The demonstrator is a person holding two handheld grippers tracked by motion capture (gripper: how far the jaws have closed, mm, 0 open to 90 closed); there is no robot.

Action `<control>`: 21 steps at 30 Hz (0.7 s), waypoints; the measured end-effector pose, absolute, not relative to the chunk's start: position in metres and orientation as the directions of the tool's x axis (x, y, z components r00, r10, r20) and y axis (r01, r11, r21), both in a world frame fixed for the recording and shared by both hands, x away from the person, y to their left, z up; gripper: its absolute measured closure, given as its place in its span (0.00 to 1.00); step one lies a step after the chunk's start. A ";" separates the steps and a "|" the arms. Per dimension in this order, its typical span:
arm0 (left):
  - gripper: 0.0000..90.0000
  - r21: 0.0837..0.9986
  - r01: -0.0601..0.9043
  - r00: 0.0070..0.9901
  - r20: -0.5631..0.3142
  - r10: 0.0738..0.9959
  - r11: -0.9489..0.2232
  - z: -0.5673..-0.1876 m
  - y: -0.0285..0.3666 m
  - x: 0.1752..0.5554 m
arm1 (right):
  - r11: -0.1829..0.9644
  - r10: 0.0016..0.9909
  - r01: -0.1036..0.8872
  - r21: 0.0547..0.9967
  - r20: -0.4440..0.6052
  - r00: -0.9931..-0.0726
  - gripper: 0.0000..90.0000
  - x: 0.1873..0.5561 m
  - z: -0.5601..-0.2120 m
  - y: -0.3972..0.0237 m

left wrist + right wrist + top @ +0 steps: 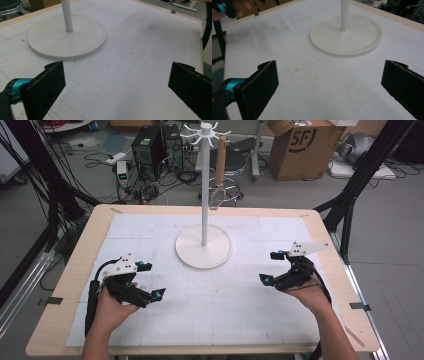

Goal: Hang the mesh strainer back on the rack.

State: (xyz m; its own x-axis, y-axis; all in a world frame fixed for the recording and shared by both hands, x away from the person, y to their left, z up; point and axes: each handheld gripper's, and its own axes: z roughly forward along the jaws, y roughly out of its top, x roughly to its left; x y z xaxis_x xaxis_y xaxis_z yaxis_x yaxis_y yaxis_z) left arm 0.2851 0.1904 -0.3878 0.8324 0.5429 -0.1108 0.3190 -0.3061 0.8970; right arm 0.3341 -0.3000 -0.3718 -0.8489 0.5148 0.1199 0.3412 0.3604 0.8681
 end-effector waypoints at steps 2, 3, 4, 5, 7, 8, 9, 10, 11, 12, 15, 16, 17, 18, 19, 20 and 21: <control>0.02 0.895 0.322 0.831 -0.111 0.544 -0.308 -0.389 0.191 0.285 | 0.353 0.517 0.342 0.871 0.123 -0.847 0.00 0.333 -0.371 -0.300; 0.02 0.895 0.324 0.830 -0.115 0.546 -0.306 -0.389 0.192 0.285 | 0.351 0.521 0.342 0.872 0.122 -0.845 0.00 0.332 -0.371 -0.301; 0.02 0.897 0.320 0.831 -0.110 0.546 -0.306 -0.389 0.193 0.284 | 0.346 0.522 0.338 0.875 0.119 -0.845 0.00 0.331 -0.371 -0.301; 0.02 0.897 0.321 0.830 -0.113 0.546 -0.303 -0.389 0.193 0.284 | 0.336 0.519 0.334 0.881 0.123 -0.846 0.00 0.330 -0.371 -0.302; 0.02 0.898 0.318 0.831 -0.111 0.545 -0.302 -0.389 0.194 0.283 | 0.323 0.519 0.341 0.883 0.136 -0.844 0.00 0.328 -0.375 -0.303; 0.02 0.898 0.320 0.831 -0.113 0.545 -0.302 -0.389 0.194 0.283 | 0.328 0.523 0.348 0.878 0.138 -0.841 0.00 0.328 -0.378 -0.304; 0.02 0.898 0.320 0.831 -0.112 0.545 -0.302 -0.390 0.195 0.283 | 0.330 0.527 0.351 0.877 0.138 -0.839 0.00 0.327 -0.381 -0.305; 0.02 0.898 0.321 0.831 -0.114 0.544 -0.302 -0.390 0.195 0.283 | 0.326 0.530 0.357 0.876 0.144 -0.836 0.00 0.327 -0.384 -0.305; 0.02 0.897 0.321 0.833 -0.114 0.542 -0.304 -0.391 0.195 0.283 | 0.324 0.536 0.371 0.870 0.154 -0.830 0.00 0.326 -0.386 -0.306; 0.02 0.898 0.321 0.833 -0.116 0.542 -0.301 -0.391 0.194 0.282 | 0.327 0.537 0.367 0.871 0.148 -0.830 0.00 0.326 -0.389 -0.307; 0.02 0.896 0.322 0.833 -0.115 0.541 -0.305 -0.391 0.194 0.283 | 0.319 0.542 0.382 0.868 0.163 -0.824 0.00 0.325 -0.392 -0.308; 0.02 0.898 0.320 0.835 -0.116 0.538 -0.302 -0.391 0.193 0.283 | 0.319 0.544 0.384 0.866 0.165 -0.823 0.00 0.325 -0.392 -0.309; 0.02 0.898 0.321 0.834 -0.118 0.539 -0.300 -0.390 0.193 0.283 | 0.319 0.542 0.381 0.868 0.163 -0.825 0.00 0.325 -0.392 -0.309; 0.02 0.897 0.319 0.835 -0.113 0.539 -0.305 -0.390 0.193 0.283 | 0.318 0.540 0.382 0.868 0.166 -0.825 0.00 0.325 -0.392 -0.309; 0.02 0.898 0.318 0.835 -0.114 0.539 -0.303 -0.390 0.193 0.283 | 0.316 0.538 0.378 0.870 0.164 -0.827 0.00 0.325 -0.392 -0.309; 0.02 0.898 0.318 0.836 -0.113 0.537 -0.305 -0.390 0.193 0.284 | 0.315 0.538 0.379 0.870 0.165 -0.827 0.00 0.325 -0.392 -0.309; 0.02 0.898 0.318 0.835 -0.113 0.539 -0.304 -0.390 0.192 0.284 | 0.317 0.537 0.379 0.869 0.165 -0.828 0.00 0.325 -0.392 -0.309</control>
State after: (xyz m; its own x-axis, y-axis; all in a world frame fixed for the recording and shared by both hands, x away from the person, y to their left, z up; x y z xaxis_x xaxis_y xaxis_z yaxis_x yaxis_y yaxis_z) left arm 0.2836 0.1923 -0.3901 0.8346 0.5391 -0.1133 0.3184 -0.3043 0.8978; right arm 0.3254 -0.3086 -0.3922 -0.8276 0.5365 0.1652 0.3791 0.3171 0.8693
